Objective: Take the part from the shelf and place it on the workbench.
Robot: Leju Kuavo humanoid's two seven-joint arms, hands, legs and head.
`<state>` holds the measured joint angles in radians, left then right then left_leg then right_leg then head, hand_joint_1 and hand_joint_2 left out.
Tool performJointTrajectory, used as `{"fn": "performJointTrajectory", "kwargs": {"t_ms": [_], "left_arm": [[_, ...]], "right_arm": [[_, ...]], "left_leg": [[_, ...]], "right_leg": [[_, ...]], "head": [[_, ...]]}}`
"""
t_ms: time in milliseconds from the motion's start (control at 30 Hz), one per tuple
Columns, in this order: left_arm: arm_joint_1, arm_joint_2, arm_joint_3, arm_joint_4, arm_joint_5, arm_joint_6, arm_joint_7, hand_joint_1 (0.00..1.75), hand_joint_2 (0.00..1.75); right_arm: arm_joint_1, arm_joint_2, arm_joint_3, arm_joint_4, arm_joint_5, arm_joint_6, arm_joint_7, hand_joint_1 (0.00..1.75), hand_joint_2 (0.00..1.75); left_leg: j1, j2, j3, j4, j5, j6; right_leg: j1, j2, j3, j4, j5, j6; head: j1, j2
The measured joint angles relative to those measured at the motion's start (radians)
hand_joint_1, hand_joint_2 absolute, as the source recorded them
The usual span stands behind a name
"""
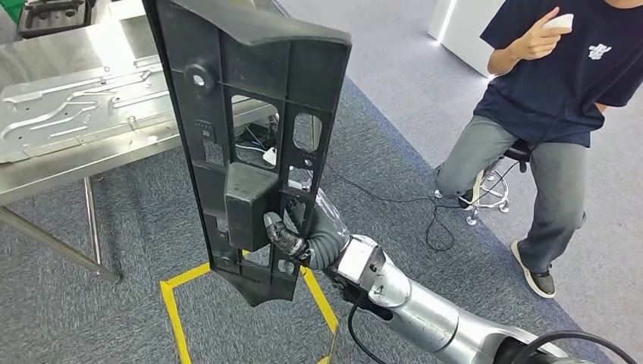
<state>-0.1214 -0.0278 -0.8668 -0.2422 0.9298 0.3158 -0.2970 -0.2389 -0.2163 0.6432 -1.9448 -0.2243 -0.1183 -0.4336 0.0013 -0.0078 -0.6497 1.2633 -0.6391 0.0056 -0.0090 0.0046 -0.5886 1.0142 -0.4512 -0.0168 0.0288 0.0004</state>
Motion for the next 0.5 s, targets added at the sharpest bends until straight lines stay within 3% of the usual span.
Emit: {"fn": "performJointTrajectory", "kwargs": {"t_ms": [33, 67, 100, 167, 200, 233, 300, 367, 433, 500], "left_arm": [[0.002, 0.000, 0.000, 0.000, 0.001, 0.000, 0.000, 0.00, 1.75], [0.004, 0.000, -0.001, 0.000, 0.001, 0.000, 0.000, 0.00, 1.75], [0.005, 0.000, -0.001, 0.000, 0.002, 0.001, 0.000, 0.00, 1.75], [0.006, 0.002, -0.002, 0.000, 0.003, 0.001, 0.000, 0.00, 1.75], [0.006, 0.003, -0.003, 0.000, 0.003, 0.001, 0.001, 0.00, 1.75], [0.006, 0.004, -0.004, 0.000, 0.003, 0.001, 0.001, 0.00, 1.75], [0.006, 0.005, -0.007, 0.000, 0.002, 0.002, 0.001, 0.00, 1.75], [0.005, 0.006, -0.008, 0.000, 0.001, 0.002, 0.002, 0.00, 1.75], [0.001, 0.007, -0.011, 0.000, -0.001, 0.002, 0.003, 0.00, 1.75], [0.000, 0.007, -0.014, 0.000, -0.002, 0.002, 0.006, 0.00, 1.75]], "right_arm": [[0.001, 0.000, 0.000, 0.000, 0.000, 0.000, 0.000, 1.75, 1.75], [0.001, 0.000, 0.000, 0.000, 0.000, 0.000, 0.000, 1.75, 1.75], [0.002, 0.000, 0.000, 0.000, 0.000, -0.001, 0.000, 1.75, 1.75], [0.002, 0.000, 0.000, 0.000, -0.001, -0.001, -0.001, 1.75, 1.75], [0.003, 0.000, 0.000, 0.000, -0.002, -0.001, -0.001, 1.75, 1.75], [0.003, 0.000, 0.000, 0.000, -0.002, -0.001, -0.002, 1.75, 1.75], [0.005, 0.000, 0.000, -0.001, -0.004, -0.001, -0.004, 1.75, 1.75], [0.004, 0.000, 0.000, -0.003, -0.006, -0.002, -0.007, 1.75, 1.75], [0.002, 0.000, 0.000, -0.004, -0.006, -0.001, -0.008, 1.75, 1.75], [0.004, 0.000, 0.000, -0.004, -0.006, -0.001, -0.008, 1.75, 1.75]], "left_leg": [[0.002, 0.000, -0.021, 0.000, -0.014, -0.002], [0.002, 0.001, -0.027, -0.030, -0.002, -0.002], [0.003, 0.001, -0.022, -0.084, 0.039, 0.000], [-0.002, 0.002, -0.008, -0.187, 0.156, 0.011], [-0.007, 0.003, -0.003, -0.215, 0.196, 0.019], [-0.012, 0.004, -0.002, -0.228, 0.214, 0.026], [-0.017, 0.005, 0.014, -0.240, 0.207, 0.040], [-0.012, 0.003, 0.042, -0.254, 0.200, 0.053], [-0.009, 0.003, 0.064, -0.260, 0.189, 0.062], [-0.009, 0.001, 0.082, -0.260, 0.172, 0.064]], "right_leg": [[0.000, 0.001, 0.013, 0.000, -0.011, 0.001], [0.000, 0.002, 0.029, 0.000, -0.023, 0.002], [0.000, 0.002, 0.045, 0.000, -0.035, 0.004], [0.000, 0.004, 0.067, 0.000, -0.057, 0.011], [-0.001, 0.005, 0.073, -0.001, -0.066, 0.017], [-0.002, 0.006, 0.077, 0.001, -0.070, 0.023], [-0.003, 0.006, 0.082, 0.012, -0.070, 0.036], [-0.003, 0.004, 0.057, 0.074, -0.067, 0.042], [-0.004, 0.003, -0.017, 0.192, -0.095, 0.046], [-0.005, 0.003, -0.098, 0.284, -0.149, 0.054]], "head": [[0.000, 0.000], [0.000, 0.000], [0.000, 0.000], [0.000, 0.000], [0.000, 0.000], [0.001, 0.000], [0.002, 0.000], [0.003, 0.000], [0.005, 0.000], [0.006, 0.000]]}}
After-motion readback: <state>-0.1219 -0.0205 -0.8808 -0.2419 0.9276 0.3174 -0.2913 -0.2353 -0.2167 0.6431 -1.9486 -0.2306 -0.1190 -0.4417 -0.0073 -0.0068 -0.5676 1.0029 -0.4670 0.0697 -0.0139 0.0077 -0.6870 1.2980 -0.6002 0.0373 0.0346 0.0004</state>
